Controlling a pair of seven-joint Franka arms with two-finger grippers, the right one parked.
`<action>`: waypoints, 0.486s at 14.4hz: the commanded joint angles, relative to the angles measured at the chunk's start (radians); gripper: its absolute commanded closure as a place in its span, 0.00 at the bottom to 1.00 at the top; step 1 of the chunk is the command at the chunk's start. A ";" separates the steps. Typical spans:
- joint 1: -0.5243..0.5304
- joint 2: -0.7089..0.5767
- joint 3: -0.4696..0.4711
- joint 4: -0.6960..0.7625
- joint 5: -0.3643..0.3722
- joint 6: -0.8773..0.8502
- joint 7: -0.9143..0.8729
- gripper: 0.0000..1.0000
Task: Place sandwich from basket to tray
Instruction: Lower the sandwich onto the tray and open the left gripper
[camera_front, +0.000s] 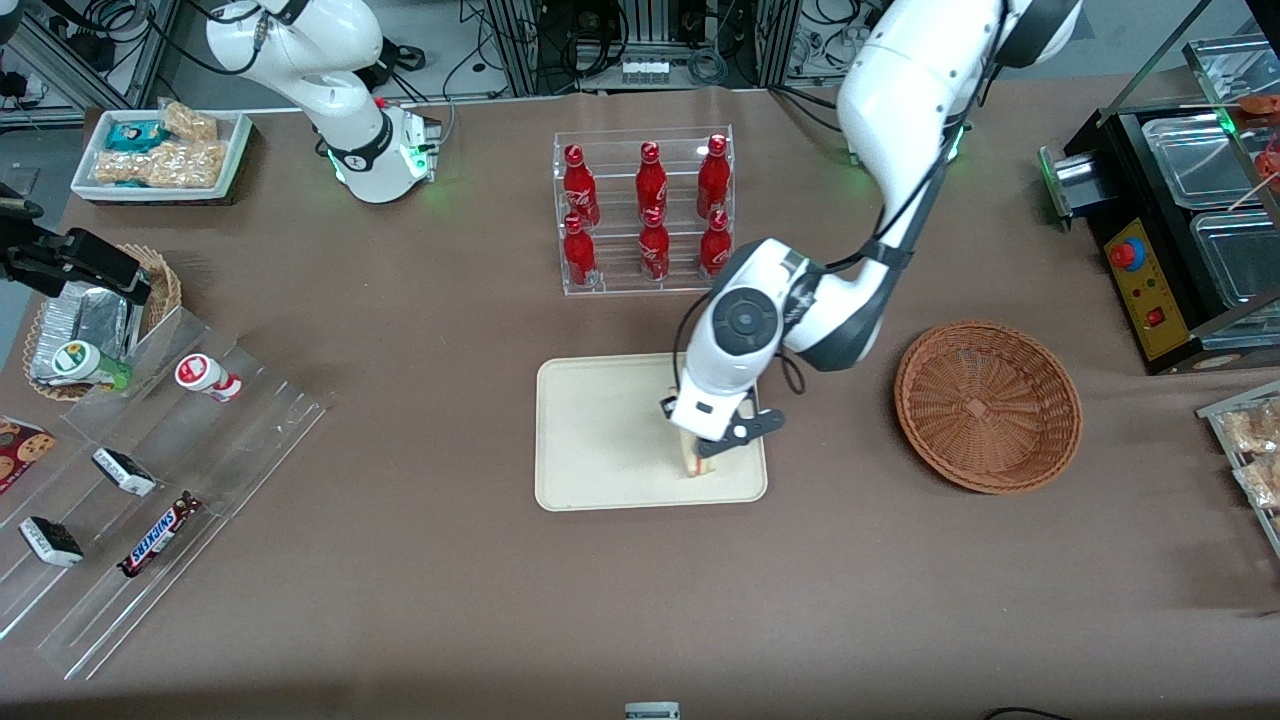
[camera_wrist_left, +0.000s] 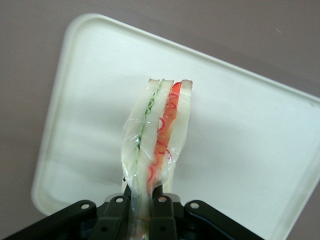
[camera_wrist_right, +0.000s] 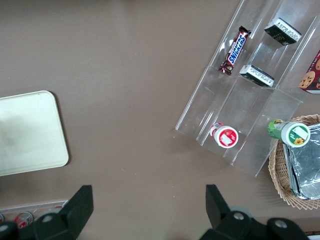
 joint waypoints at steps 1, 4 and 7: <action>-0.044 0.067 0.016 0.068 0.015 0.017 0.018 0.92; -0.074 0.086 0.016 0.078 0.015 0.018 0.018 0.92; -0.089 0.093 0.016 0.071 0.039 0.018 0.033 0.77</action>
